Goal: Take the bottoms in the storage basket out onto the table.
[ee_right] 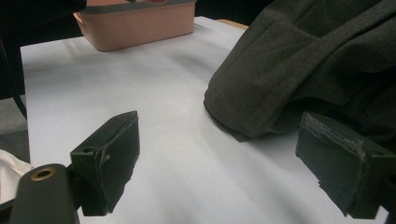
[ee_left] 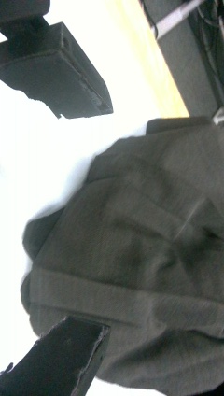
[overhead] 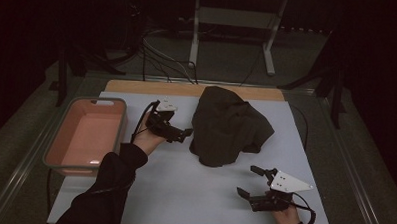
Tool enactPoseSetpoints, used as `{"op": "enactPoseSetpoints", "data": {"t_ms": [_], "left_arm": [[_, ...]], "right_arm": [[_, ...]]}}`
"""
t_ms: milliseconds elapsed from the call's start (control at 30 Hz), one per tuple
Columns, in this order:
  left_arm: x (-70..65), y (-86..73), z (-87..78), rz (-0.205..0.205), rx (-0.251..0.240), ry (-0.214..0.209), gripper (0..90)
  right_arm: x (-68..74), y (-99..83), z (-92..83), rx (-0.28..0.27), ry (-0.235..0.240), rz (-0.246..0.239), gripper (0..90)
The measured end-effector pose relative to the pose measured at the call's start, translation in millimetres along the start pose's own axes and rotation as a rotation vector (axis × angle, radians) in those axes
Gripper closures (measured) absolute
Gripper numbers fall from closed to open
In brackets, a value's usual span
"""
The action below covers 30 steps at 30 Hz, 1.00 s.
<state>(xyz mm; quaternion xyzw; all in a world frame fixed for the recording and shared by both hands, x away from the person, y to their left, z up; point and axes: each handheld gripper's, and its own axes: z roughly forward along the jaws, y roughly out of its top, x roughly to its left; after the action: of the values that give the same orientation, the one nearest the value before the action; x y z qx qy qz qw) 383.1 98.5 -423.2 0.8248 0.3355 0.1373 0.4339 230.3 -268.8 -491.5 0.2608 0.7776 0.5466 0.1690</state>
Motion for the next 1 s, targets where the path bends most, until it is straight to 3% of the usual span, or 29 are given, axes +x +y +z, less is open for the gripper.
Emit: {"op": "enactPoseSetpoints", "data": {"t_ms": [1000], "left_arm": [[-13.6, -63.4, -7.0, -0.014, 0.043, -0.058, 0.3]], "right_arm": [[2.0, 0.5, 0.4, 0.007, 0.000, -0.011, 13.8]]}}
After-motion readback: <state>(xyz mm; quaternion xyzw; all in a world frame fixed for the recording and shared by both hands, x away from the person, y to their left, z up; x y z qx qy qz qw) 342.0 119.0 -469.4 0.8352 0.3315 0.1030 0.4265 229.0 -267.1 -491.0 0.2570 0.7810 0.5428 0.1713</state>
